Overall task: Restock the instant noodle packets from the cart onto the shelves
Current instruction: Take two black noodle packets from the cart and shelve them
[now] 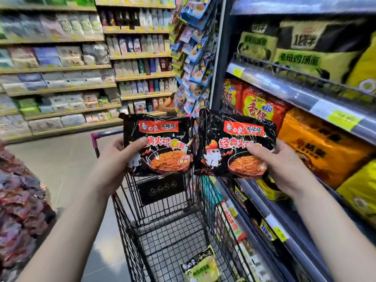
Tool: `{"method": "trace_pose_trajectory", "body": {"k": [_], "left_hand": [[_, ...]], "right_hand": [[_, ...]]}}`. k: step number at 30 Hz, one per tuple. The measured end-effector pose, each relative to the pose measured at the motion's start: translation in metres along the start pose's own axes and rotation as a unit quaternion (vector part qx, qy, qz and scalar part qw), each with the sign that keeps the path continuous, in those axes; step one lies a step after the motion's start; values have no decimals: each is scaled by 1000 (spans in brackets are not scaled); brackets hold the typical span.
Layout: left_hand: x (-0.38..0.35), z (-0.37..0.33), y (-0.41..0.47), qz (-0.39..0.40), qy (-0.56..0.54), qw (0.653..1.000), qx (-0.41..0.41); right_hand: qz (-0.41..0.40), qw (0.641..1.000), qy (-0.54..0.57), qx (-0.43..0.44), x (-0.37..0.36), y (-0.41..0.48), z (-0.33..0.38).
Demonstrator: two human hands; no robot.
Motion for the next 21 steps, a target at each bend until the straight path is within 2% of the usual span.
{"method": "trace_pose_trajectory", "body": {"k": [6,10,16,21], "left_hand": [[-26,-14,10,79,-49,996,5],[-61,-25,11,165,-66,984,-9],[-133,-29,-17,276,-116,954,2],[-208,-35,-73,390,-134,911,14]], "right_hand": [[-119,992,6,32,10,-63,19],[-195,979,6,55,15,-129,31],[-329,941,-1,83,26,-251,41],[-447,889,-1,100,40,-370,47]]}}
Point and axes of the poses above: each hand's wrist, its own y-axis towards the middle knuckle, its own x-axis out of the back of the hand, z = x × y, the point moved 5 cm from there along y, towards the middle knuckle, and after that the axes turned 8 degrees about -x, right-handed, at the moved point
